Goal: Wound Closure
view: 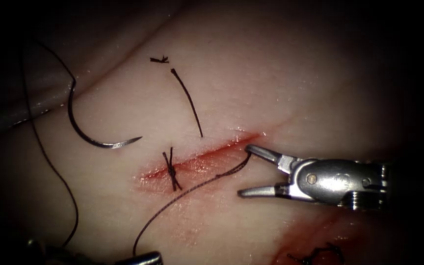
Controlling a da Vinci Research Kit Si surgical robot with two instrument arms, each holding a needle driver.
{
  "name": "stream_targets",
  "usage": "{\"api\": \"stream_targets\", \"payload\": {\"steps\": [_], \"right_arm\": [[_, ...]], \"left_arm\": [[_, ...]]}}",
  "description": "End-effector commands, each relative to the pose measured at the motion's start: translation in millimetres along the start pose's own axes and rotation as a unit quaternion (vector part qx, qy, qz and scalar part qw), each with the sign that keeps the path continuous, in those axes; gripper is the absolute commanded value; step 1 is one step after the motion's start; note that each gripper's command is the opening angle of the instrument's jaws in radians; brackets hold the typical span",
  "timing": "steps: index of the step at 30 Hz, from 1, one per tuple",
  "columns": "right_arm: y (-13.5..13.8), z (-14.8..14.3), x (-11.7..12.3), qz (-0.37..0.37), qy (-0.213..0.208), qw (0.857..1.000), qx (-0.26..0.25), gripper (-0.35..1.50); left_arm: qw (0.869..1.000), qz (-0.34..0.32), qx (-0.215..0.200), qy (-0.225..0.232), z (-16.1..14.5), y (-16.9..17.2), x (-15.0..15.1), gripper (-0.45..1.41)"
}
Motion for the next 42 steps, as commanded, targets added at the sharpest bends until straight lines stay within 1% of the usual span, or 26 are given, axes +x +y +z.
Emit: {"api": "stream_targets", "payload": {"steps": [1, 6, 7, 8, 11, 13, 15, 16, 17, 18, 19, 20, 22, 23, 24, 27, 28, 29, 30, 31, 32, 33, 34, 39, 42], "right_arm": [[-0.1, 0.4, -0.4, 0.001, 0.000, 1.000, 0.001, 1.48], [1.7, -1.9, 1.0, 0.015, 0.011, 1.000, -0.008, 1.48], [1.7, -1.9, 1.0, 0.015, 0.011, 1.000, -0.008, 1.48], [2.2, -2.6, 1.5, 0.020, 0.014, 1.000, -0.005, 1.48], [2.9, -3.1, 2.0, 0.025, 0.016, 1.000, -0.006, 1.48], [3.7, -3.0, 2.3, 0.033, 0.016, 0.999, -0.005, 1.40], [4.6, -2.6, 2.3, 0.018, 0.015, 1.000, -0.007, 1.13], [5.0, -2.4, 2.3, 0.010, 0.013, 1.000, -0.009, 0.89], [5.3, -2.1, 2.2, -0.001, 0.011, 1.000, -0.002, 0.39], [5.7, -1.5, 2.0, -0.013, 0.009, 1.000, 0.019, -0.28], [6.0, -1.0, 1.8, -0.023, 0.004, 0.999, 0.024, -0.35], [6.7, 0.3, 1.4, -0.038, 0.008, 0.999, 0.034, -0.35], [7.2, 1.6, 1.0, -0.042, 0.014, 0.998, 0.052, -0.35], [7.5, 3.2, 0.3, -0.048, 0.009, 0.996, 0.074, -0.35], [7.5, 3.2, 0.3, -0.048, 0.009, 0.996, 0.074, -0.35], [7.7, 5.5, -0.7, -0.059, 0.005, 0.993, 0.098, -0.35], [7.8, 7.0, -1.3, -0.067, 0.008, 0.992, 0.111, -0.35], [7.8, 7.0, -1.3, -0.067, 0.008, 0.992, 0.111, -0.35], [7.9, 8.3, -2.0, -0.075, 0.009, 0.989, 0.123, -0.35], [7.9, 8.9, -2.3, -0.079, 0.009, 0.988, 0.130, -0.35], [7.9, 8.9, -2.3, -0.079, 0.009, 0.988, 0.130, -0.35], [7.9, 9.7, -2.7, -0.085, 0.011, 0.987, 0.138, -0.35], [7.8, 11.2, -3.7, -0.094, 0.015, 0.984, 0.153, -0.35], [7.5, 12.2, -4.2, -0.090, 0.023, 0.980, 0.173, -0.35], [7.2, 12.4, -4.2, -0.084, 0.041, 0.979, 0.181, -0.35]], "left_arm": [[1.000, 0.001, -0.001, 0.001, 0.4, 0.8, 0.2, -0.45], [1.000, 0.014, 0.000, -0.008, -0.3, 0.8, 0.7, -0.45], [1.000, 0.014, 0.000, -0.008, -0.3, 0.8, 0.7, -0.45], [1.000, 0.017, 0.000, -0.009, -0.6, 0.7, 0.9, -0.45], [1.000, 0.020, 0.000, -0.011, -0.7, 0.7, 1.0, -0.45], [1.000, 0.025, 0.001, -0.013, -0.8, 0.7, 1.2, -0.45], [1.000, 0.027, 0.001, -0.016, -0.7, 0.6, 1.5, -0.45], [0.999, 0.030, 0.001, -0.016, -0.7, 0.6, 1.6, -0.45], [0.999, 0.035, 0.001, -0.017, -0.6, 0.5, 1.7, -0.45], [0.999, 0.038, 0.001, -0.018, -0.6, 0.5, 1.8, -0.45], [0.999, 0.038, 0.001, -0.018, -0.6, 0.4, 1.9, -0.45], [0.999, 0.046, 0.000, -0.019, -0.6, 0.3, 2.0, -0.45], [0.998, 0.054, 0.000, -0.022, -0.6, 0.2, 2.0, -0.45], [0.998, 0.059, 0.001, -0.027, -0.6, 0.0, 1.9, -0.45], [0.998, 0.059, 0.001, -0.027, -0.6, 0.0, 1.9, -0.45], [0.997, 0.067, 0.000, -0.033, -0.5, -0.3, 1.8, -0.45], [0.996, 0.077, 0.000, -0.036, -0.4, -0.5, 1.7, -0.45], [0.996, 0.077, 0.000, -0.036, -0.4, -0.5, 1.7, -0.45], [0.995, 0.088, -0.001, -0.037, -0.3, -0.7, 1.5, -0.45], [0.995, 0.091, -0.001, -0.037, -0.2, -0.8, 1.4, -0.45], [0.995, 0.091, -0.001, -0.037, -0.2, -0.8, 1.4, -0.45], [0.995, 0.090, -0.001, -0.038, -0.1, -0.9, 1.2, -0.45], [0.995, 0.090, -0.015, -0.033, 0.1, -1.5, 0.5, -0.45], [0.995, 0.089, -0.023, -0.031, 0.7, -2.2, -0.7, -0.45], [0.997, 0.071, -0.030, -0.027, 1.4, -2.6, -1.8, -0.45]]}}
